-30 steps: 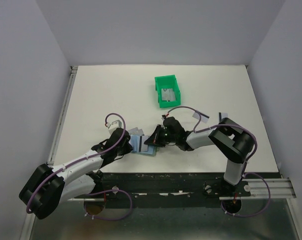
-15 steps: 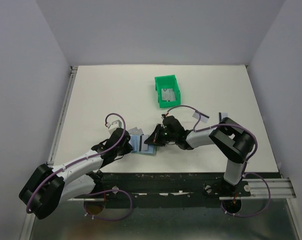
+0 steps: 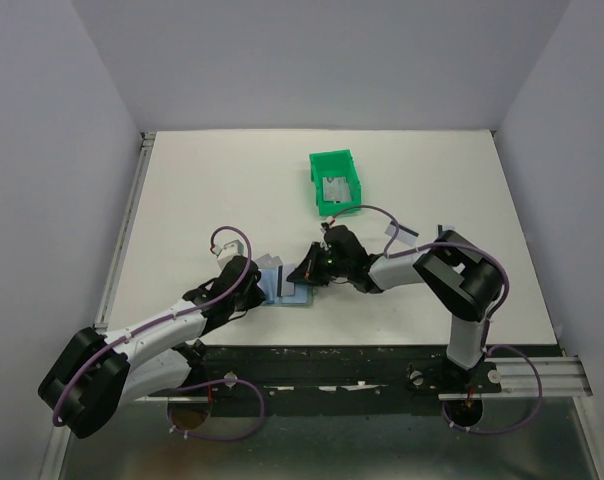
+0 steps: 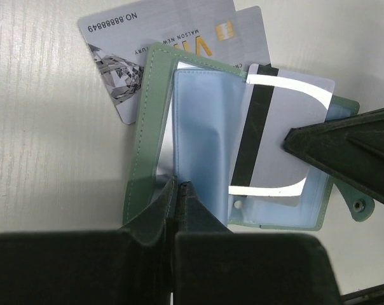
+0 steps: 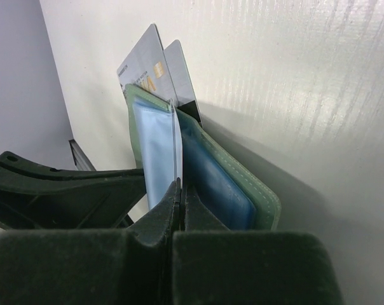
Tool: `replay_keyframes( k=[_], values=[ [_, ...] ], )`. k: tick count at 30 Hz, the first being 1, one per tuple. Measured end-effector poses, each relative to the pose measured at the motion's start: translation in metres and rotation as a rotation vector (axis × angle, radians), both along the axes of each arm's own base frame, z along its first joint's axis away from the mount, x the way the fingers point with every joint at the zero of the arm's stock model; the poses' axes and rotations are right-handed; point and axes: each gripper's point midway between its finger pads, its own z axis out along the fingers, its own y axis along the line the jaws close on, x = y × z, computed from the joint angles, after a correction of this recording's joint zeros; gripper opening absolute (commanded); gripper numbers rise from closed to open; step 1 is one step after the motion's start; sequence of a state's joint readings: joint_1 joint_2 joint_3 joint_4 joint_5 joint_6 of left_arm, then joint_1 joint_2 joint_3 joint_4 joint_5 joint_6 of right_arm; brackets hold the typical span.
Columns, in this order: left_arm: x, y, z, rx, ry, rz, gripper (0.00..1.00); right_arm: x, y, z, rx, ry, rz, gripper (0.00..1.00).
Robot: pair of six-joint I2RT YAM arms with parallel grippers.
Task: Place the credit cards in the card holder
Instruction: Insert the credit card into the card holder.
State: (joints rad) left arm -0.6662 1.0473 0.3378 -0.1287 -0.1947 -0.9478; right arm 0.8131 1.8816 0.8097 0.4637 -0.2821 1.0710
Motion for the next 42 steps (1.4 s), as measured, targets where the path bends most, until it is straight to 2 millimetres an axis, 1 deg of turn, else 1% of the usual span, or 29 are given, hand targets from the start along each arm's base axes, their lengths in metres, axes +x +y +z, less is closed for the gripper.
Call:
replay_keyframes(
  k=[11, 20, 29, 37, 42],
  values=[
    [0.001, 0.0, 0.0, 0.001, 0.001, 0.0, 0.0, 0.001, 0.009, 0.003, 0.096, -0.01, 0.053, 0.0],
    [0.001, 0.0, -0.001, 0.003, 0.003, 0.0, 0.0, -0.012, 0.01, 0.006, 0.137, 0.006, 0.105, 0.01],
    [0.001, -0.001, -0.001, 0.002, 0.001, -0.001, 0.0, -0.026, 0.008, 0.001, 0.129, 0.064, 0.142, 0.0],
    [0.001, -0.001, -0.001, 0.002, 0.001, -0.001, 0.0, -0.026, 0.009, 0.0, 0.118, 0.07, 0.145, 0.01],
    [0.001, -0.001, 0.0, 0.001, -0.001, -0.001, 0.0, -0.019, 0.012, 0.002, 0.085, 0.048, 0.16, 0.01]
  ],
)
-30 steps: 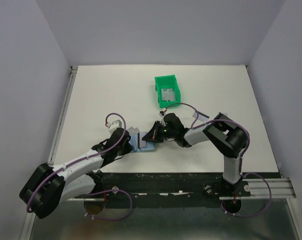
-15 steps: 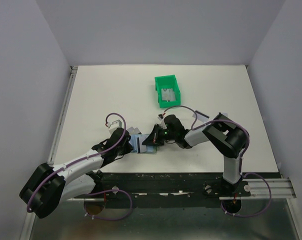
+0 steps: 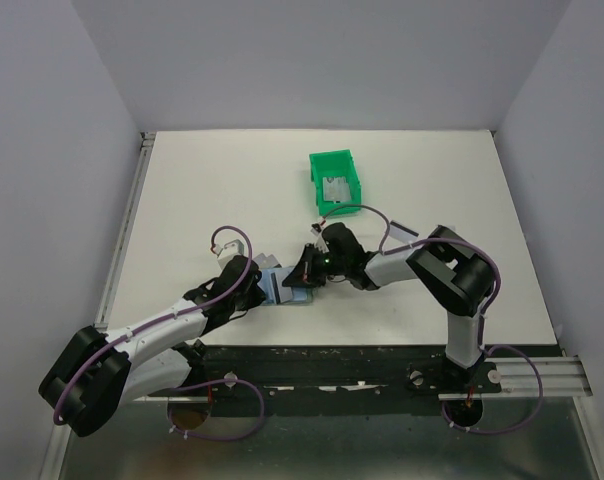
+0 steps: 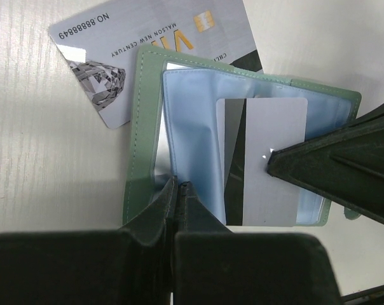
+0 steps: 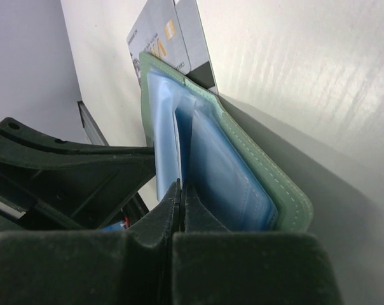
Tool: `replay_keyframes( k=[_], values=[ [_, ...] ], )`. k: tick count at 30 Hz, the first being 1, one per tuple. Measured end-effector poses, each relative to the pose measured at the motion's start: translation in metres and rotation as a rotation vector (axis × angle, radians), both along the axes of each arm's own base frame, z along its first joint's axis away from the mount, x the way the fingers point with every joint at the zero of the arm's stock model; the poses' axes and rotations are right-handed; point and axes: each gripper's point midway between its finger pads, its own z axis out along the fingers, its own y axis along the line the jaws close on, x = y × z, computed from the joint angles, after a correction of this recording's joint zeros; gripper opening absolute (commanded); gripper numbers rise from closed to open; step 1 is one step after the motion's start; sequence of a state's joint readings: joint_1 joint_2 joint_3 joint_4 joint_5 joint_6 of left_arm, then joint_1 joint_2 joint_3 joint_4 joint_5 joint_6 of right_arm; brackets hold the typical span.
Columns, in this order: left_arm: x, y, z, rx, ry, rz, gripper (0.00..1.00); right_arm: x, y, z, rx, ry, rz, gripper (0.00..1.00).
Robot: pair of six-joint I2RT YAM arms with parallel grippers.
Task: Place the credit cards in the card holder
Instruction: Insert the credit card into the card holder.
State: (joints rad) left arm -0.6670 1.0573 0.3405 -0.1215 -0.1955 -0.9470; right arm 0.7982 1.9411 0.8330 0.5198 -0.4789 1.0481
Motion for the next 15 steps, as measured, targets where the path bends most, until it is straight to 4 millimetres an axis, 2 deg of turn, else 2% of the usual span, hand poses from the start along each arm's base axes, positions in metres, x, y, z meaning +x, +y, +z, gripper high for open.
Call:
replay_keyframes(
  k=[10, 15],
  values=[
    [0.0, 0.0, 0.0, 0.0, -0.001, 0.0, 0.0, 0.017, 0.001, -0.002, -0.096, -0.08, 0.014, 0.01],
    [-0.003, 0.002, 0.001, 0.005, 0.007, 0.002, 0.1, 0.021, -0.003, -0.003, -0.108, -0.093, 0.016, 0.0]
  ],
)
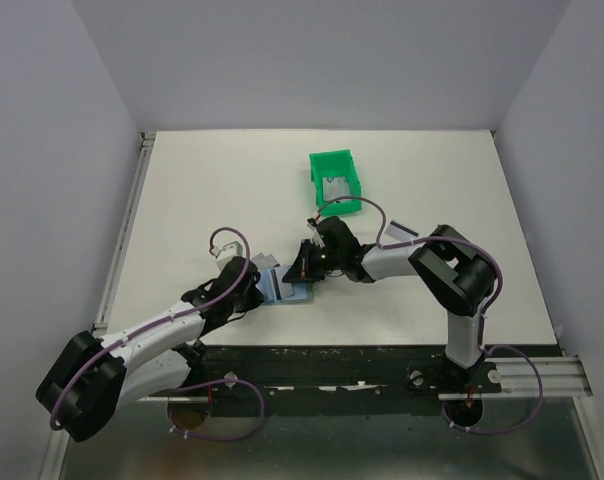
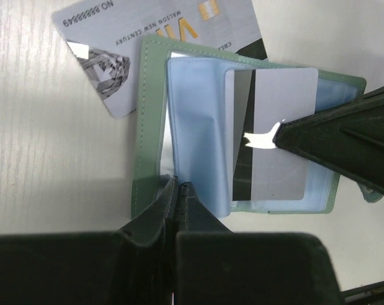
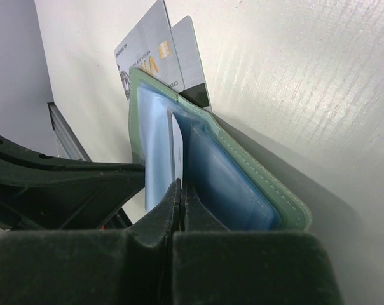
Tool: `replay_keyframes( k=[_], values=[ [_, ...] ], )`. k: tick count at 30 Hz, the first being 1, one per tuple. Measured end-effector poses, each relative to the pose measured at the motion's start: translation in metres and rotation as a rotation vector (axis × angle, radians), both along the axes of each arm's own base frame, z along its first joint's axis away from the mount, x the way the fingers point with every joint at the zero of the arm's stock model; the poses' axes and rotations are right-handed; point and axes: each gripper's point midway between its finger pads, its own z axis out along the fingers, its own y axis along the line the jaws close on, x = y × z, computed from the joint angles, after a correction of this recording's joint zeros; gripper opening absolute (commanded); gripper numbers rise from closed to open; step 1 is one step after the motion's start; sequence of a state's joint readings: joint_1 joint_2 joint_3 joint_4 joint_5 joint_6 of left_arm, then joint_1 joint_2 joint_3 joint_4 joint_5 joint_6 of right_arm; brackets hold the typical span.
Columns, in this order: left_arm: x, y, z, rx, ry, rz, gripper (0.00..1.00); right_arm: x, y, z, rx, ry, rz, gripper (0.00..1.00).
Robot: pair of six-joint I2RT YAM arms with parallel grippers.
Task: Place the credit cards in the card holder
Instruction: Insert the credit card into the card holder.
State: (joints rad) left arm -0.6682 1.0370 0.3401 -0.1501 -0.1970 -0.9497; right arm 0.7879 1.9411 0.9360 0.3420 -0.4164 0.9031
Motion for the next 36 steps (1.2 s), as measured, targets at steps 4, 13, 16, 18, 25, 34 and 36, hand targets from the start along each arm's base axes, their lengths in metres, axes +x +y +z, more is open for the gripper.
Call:
replay_keyframes(
  k=[4, 13, 16, 18, 25, 34, 36],
  values=[
    [-0.013, 0.01, 0.001, 0.018, 0.033, 0.006, 0.18, 0.001, -0.001, 0.0, -0.001, -0.005, 0.001, 0.0],
    [-0.012, 0.015, 0.054, -0.022, -0.081, 0.001, 0.22, 0.001, -0.001, 0.0, -0.001, -0.005, 0.001, 0.0],
    [-0.007, 0.004, 0.06, -0.045, -0.114, -0.05, 0.19, 0.002, -0.001, 0.0, -0.001, -0.005, 0.0, 0.01],
    [-0.001, -0.004, 0.059, -0.057, -0.122, -0.074, 0.18, 0.002, -0.001, 0.0, -0.001, -0.005, 0.0, 0.0],
    [0.0, -0.019, 0.026, -0.012, -0.033, -0.155, 0.14, 0.002, -0.001, 0.0, -0.001, -0.005, 0.0, 0.01],
    [-0.009, -0.008, 0.003, 0.053, 0.055, -0.134, 0.13, 0.002, -0.002, -0.001, -0.002, -0.003, -0.002, 0.01],
    [-0.008, -0.009, 0.002, 0.052, 0.058, -0.128, 0.13, 0.003, -0.002, -0.001, -0.002, -0.002, -0.004, 0.0]
  ],
)
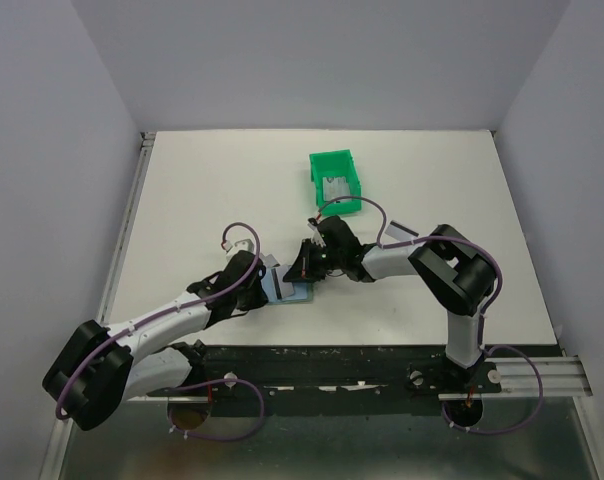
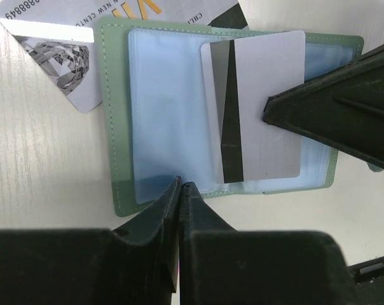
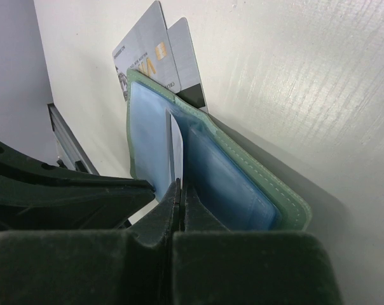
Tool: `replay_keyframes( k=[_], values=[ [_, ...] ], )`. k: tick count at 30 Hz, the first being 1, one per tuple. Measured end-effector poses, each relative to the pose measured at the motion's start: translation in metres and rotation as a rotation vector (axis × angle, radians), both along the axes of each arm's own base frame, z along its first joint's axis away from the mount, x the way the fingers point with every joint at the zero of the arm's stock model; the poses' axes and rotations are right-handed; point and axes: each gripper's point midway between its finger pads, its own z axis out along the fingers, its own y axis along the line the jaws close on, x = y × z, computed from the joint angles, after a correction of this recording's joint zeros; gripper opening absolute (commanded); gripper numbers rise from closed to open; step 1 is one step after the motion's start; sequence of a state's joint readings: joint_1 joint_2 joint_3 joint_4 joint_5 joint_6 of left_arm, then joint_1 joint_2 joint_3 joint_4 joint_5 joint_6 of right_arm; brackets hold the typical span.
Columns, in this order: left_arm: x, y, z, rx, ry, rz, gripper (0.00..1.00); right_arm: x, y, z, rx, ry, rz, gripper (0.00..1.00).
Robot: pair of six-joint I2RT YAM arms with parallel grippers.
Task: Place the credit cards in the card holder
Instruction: Insert the credit card into the card holder.
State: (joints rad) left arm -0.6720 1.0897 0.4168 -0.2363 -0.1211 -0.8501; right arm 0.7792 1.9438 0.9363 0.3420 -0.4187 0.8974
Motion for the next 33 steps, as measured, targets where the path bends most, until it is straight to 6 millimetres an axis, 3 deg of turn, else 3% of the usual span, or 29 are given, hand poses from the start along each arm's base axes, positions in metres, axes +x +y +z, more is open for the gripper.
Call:
replay_keyframes(
  k=[13, 28, 33],
  values=[
    [0.002, -0.001, -0.001, -0.005, -0.002, 0.012, 0.11, 0.001, 0.001, -0.002, 0.013, 0.027, -0.014, 0.0],
    [0.002, -0.001, 0.0, -0.005, -0.003, 0.012, 0.1, 0.001, 0.016, -0.001, 0.087, 0.066, -0.029, 0.0],
    [0.002, 0.0, 0.0, -0.004, -0.004, 0.012, 0.17, -0.001, 0.018, -0.002, 0.089, 0.068, -0.024, 0.01]
  ],
)
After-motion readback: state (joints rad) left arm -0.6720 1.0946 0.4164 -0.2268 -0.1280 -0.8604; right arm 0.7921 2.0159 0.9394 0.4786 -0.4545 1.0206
